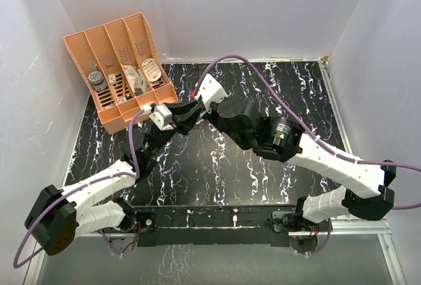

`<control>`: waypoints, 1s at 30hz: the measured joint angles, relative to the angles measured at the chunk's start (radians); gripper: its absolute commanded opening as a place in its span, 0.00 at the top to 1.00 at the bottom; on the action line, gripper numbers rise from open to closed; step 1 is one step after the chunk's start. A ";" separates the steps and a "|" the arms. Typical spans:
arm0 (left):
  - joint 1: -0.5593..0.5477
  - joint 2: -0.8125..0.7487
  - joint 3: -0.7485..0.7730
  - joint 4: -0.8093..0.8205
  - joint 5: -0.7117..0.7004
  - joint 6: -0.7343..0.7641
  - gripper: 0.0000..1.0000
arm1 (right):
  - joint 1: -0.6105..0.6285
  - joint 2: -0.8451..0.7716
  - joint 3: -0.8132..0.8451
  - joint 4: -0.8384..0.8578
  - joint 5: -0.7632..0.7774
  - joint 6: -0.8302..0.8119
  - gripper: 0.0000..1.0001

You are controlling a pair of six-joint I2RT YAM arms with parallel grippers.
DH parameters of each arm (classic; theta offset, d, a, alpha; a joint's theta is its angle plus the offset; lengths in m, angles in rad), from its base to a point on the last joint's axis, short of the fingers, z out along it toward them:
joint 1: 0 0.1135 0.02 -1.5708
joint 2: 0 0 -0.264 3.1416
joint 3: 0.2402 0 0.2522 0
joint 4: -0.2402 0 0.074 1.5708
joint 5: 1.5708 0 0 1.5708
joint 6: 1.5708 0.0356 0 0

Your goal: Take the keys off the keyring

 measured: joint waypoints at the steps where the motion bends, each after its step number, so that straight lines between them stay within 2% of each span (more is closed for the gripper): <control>1: 0.000 0.002 0.000 0.011 -0.001 -0.004 0.73 | 0.000 0.000 0.000 0.000 0.000 0.000 1.00; 30: 0.000 0.077 0.000 0.099 0.024 -0.071 0.76 | 0.006 0.000 -0.018 0.007 0.003 0.001 1.00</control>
